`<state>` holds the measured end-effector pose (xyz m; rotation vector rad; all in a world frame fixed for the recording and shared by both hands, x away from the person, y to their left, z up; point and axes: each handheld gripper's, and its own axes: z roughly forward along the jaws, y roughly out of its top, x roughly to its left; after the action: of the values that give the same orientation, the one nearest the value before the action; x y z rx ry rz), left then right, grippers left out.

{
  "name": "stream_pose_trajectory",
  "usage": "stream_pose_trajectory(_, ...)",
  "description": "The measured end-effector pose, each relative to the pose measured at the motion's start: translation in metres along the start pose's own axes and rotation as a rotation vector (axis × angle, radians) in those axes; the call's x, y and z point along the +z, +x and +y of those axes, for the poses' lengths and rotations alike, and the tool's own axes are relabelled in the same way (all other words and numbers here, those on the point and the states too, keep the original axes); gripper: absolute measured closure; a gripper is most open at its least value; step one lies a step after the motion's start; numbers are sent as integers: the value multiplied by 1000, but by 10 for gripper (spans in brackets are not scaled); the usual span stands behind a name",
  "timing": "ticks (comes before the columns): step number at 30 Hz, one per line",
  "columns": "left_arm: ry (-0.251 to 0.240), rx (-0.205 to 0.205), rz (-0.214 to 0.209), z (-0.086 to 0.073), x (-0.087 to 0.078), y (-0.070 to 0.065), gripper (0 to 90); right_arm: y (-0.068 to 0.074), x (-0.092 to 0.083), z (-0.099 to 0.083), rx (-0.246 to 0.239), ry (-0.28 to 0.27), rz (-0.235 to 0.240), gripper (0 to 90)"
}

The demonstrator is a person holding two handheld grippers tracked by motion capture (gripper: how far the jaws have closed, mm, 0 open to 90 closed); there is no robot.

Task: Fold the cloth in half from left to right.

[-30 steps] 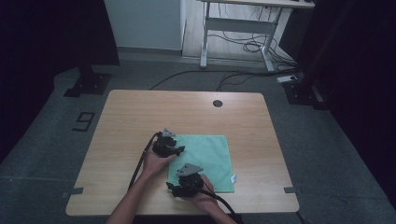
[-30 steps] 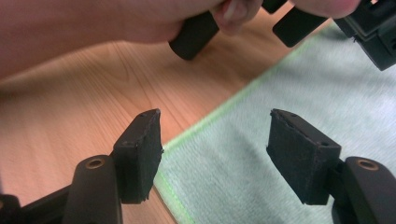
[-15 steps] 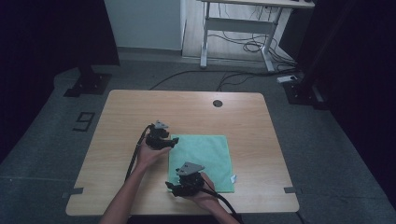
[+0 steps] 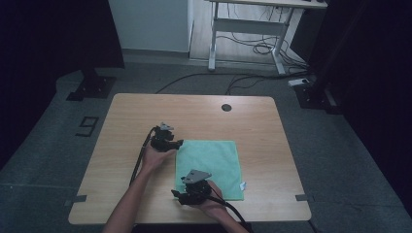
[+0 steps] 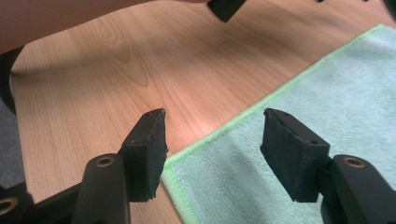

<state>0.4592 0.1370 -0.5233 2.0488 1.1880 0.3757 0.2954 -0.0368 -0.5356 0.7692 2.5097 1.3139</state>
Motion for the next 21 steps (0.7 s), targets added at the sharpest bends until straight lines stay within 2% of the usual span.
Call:
stream_pose_trajectory(6, 22, -26, 19, -1, 14, 6, 545, 3, 3, -5, -8, 22, 21, 409)
stream_pose_trajectory(9, 39, -13, 36, -2, 19, 5, 560, 4, 4, -6, -13, 29, 26, 408)
stream_pose_trajectory(14, 31, -26, 43, -3, 21, 5, 584, 7, 5, -8, -28, 47, 39, 413)
stream_pose_trajectory(18, 32, -2, 62, -3, 22, 2, 626, 9, 7, -10, -41, 66, 35, 433)
stream_pose_trajectory(21, 28, 8, 49, -3, 22, 2, 692, 11, 8, -13, -53, 79, 5, 502)
